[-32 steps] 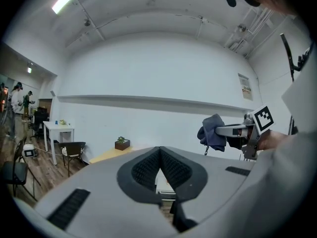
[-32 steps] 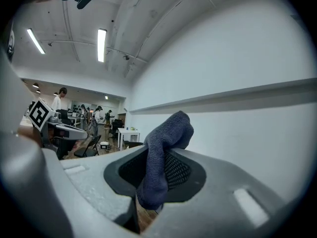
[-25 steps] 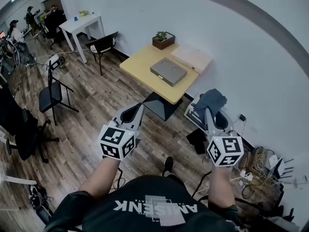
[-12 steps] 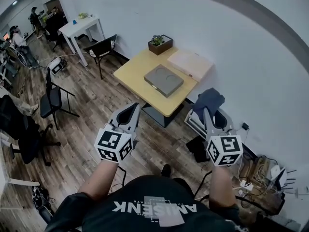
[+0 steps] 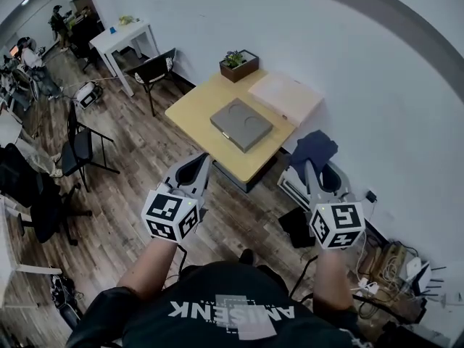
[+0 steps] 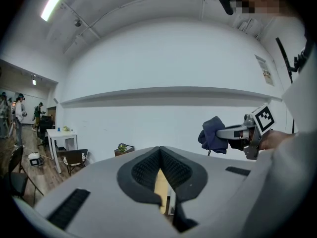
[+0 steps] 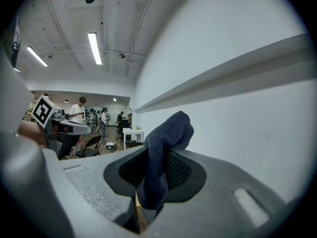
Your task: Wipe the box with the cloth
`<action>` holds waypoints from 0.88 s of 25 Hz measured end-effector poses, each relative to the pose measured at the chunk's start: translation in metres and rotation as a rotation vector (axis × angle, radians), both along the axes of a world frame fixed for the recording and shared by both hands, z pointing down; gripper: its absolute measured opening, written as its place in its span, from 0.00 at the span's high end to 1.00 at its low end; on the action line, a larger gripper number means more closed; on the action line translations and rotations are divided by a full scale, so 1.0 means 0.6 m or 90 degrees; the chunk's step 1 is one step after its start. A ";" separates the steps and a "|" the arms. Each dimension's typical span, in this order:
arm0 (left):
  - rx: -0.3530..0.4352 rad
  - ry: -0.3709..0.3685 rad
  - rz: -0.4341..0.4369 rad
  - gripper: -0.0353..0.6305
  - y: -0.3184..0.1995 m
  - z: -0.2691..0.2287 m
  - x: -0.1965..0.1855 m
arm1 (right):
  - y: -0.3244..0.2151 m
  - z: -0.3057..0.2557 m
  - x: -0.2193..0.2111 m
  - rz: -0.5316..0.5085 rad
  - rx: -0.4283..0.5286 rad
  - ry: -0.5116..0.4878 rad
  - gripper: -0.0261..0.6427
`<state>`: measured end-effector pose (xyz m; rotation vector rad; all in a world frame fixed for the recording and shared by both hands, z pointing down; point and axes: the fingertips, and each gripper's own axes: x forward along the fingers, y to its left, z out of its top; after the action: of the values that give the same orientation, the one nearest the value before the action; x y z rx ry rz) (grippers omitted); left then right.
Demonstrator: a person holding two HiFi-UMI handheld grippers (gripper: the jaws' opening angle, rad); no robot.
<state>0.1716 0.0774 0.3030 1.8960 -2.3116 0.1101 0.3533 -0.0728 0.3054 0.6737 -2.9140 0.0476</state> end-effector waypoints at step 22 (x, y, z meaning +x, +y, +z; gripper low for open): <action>-0.027 0.012 0.094 0.94 -0.138 0.045 -0.120 | -0.102 0.042 -0.108 0.057 -0.013 0.014 0.84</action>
<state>0.0995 -0.0057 0.3299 2.0363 -2.1378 0.1550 0.2886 -0.1340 0.3303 0.7958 -2.8568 0.0788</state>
